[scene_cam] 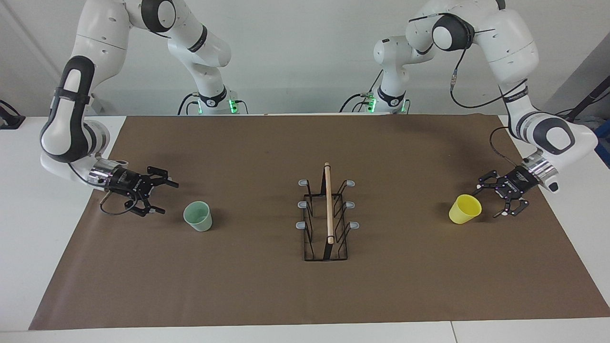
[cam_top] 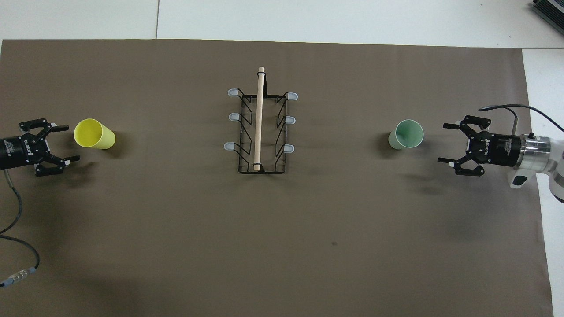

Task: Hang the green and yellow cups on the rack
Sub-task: 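Close the left gripper on the yellow cup while the right gripper grasps the green cup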

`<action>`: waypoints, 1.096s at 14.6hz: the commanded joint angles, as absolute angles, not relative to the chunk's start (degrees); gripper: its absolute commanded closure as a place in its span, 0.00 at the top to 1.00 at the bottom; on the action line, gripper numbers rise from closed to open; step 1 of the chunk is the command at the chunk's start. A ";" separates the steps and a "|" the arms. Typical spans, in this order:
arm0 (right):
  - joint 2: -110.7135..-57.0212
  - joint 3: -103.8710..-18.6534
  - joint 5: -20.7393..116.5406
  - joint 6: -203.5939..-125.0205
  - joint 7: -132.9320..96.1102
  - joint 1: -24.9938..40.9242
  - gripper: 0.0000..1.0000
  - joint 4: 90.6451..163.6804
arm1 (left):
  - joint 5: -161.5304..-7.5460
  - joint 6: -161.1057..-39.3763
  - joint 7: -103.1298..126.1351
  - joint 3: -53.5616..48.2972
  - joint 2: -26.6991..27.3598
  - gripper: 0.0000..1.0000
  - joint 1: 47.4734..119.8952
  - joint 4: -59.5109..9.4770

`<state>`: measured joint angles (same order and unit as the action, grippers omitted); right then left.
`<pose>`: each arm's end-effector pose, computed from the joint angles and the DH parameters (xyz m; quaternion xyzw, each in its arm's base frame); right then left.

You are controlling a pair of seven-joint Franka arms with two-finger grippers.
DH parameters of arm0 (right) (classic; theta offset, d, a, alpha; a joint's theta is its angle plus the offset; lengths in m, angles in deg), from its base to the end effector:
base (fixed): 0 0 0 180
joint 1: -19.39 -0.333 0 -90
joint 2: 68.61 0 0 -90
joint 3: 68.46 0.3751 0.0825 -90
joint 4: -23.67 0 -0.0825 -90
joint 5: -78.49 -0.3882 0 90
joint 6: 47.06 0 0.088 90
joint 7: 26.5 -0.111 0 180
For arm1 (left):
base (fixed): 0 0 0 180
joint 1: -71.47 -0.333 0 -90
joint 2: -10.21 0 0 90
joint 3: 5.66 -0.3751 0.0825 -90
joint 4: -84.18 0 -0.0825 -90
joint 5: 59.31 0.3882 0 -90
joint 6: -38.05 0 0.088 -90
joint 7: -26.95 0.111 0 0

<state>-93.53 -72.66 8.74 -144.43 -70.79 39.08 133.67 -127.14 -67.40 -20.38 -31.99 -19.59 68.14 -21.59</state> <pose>0.5997 -0.1599 0.3246 -0.5087 0.6499 0.3459 0.4463 0.6118 0.2238 0.3071 0.5077 0.7477 -0.2342 0.3584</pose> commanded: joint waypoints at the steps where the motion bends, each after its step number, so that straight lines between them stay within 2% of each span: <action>1: -97.17 -72.33 5.28 -146.11 -67.47 38.11 0.98 132.04 | -132.68 -69.96 -20.25 -32.20 -15.28 1.00 69.45 -28.05; 7: -99.37 -72.33 3.36 -146.64 -64.91 36.53 0.98 132.13 | -142.18 -71.62 -12.53 -32.12 -12.73 1.00 71.03 -36.04; 16: -99.99 -72.24 0.27 -151.47 -62.71 33.54 0.98 132.48 | -155.98 -76.19 -4.17 -31.59 -11.32 1.00 73.84 -41.94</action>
